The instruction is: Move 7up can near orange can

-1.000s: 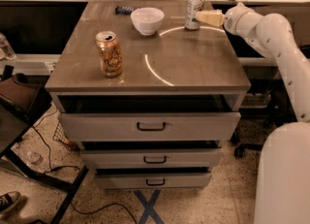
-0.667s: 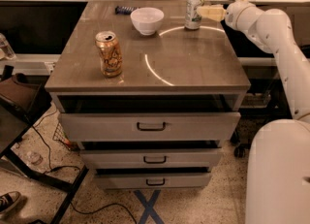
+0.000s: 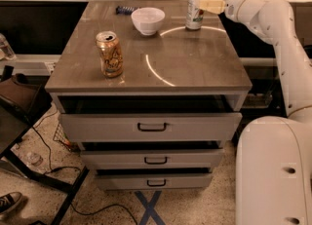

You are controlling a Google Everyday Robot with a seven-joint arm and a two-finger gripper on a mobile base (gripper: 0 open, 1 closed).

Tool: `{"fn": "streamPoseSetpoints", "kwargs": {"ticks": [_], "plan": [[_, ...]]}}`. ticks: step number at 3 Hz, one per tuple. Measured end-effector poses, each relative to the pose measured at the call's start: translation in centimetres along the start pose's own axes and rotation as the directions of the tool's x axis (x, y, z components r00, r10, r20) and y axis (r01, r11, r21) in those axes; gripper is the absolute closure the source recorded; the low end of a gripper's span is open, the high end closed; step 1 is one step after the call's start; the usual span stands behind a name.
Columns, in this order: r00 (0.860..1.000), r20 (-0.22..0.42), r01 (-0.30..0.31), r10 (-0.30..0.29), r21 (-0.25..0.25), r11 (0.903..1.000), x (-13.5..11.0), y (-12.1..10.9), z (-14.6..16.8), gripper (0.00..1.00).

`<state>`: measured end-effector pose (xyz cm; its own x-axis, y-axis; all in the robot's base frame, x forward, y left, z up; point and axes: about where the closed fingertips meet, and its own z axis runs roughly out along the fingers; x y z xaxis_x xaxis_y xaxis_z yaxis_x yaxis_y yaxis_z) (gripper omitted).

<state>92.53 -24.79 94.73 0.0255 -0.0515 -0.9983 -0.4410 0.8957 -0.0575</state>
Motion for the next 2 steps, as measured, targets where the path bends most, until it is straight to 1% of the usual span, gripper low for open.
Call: {"fn": "streamPoseSetpoints", "kwargs": {"ticks": [1, 2], "plan": [[1.0, 0.0, -0.024, 0.024, -0.067, 0.9974, -0.3, 1.9, 0.7, 0.0], [0.997, 0.001, -0.077, 0.078, -0.121, 0.9896, 0.6, 3.5, 1.9, 0.0]]}}
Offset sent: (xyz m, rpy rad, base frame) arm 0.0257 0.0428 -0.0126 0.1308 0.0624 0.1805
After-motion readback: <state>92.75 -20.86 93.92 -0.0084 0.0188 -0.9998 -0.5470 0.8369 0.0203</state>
